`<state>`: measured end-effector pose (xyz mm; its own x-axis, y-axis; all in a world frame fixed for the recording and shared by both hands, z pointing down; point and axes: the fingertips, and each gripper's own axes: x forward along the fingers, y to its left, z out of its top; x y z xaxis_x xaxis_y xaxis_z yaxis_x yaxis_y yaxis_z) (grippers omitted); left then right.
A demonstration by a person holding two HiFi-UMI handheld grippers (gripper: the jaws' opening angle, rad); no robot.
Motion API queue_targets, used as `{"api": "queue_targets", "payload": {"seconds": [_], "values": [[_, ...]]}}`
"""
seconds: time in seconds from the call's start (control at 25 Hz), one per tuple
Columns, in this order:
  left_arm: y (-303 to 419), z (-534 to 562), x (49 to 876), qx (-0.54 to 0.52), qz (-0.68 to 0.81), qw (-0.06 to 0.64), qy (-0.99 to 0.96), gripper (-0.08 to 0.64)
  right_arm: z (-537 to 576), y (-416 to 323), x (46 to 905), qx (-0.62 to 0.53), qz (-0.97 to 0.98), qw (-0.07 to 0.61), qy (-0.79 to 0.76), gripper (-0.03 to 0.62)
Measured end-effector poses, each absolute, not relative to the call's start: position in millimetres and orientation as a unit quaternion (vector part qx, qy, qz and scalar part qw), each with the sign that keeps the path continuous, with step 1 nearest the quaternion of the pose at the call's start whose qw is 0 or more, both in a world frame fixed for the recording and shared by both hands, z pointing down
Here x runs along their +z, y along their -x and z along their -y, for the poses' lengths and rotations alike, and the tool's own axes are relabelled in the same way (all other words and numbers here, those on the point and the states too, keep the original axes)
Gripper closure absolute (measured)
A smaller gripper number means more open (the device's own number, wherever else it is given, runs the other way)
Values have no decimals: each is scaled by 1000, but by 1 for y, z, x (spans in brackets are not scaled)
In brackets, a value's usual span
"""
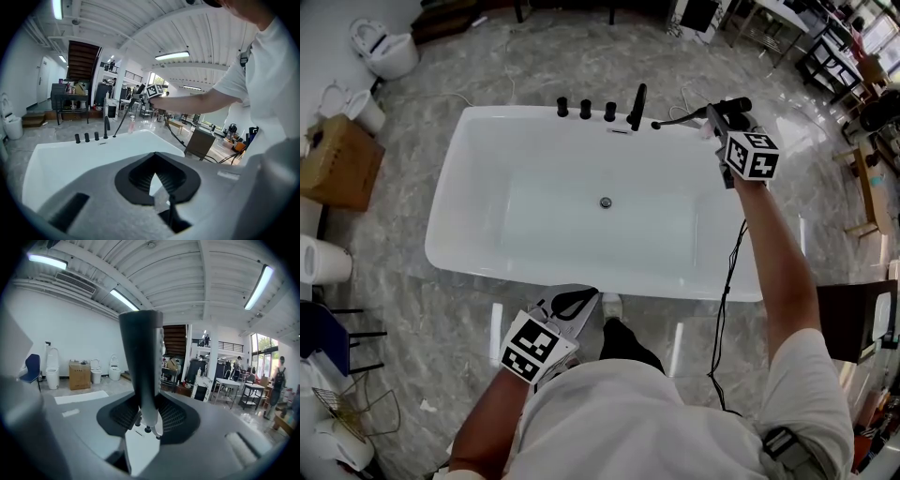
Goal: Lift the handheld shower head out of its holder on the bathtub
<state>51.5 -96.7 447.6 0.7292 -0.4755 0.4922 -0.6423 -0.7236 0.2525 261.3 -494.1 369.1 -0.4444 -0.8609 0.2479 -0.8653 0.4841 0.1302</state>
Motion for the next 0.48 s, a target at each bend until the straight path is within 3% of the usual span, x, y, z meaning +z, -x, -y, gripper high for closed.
{"api": "queue_targets", "payload": {"seconds": [0.48], "values": [[-22, 64, 441, 198, 313, 198, -907, 552, 424, -253, 301, -34, 851, 122, -510, 446]]}}
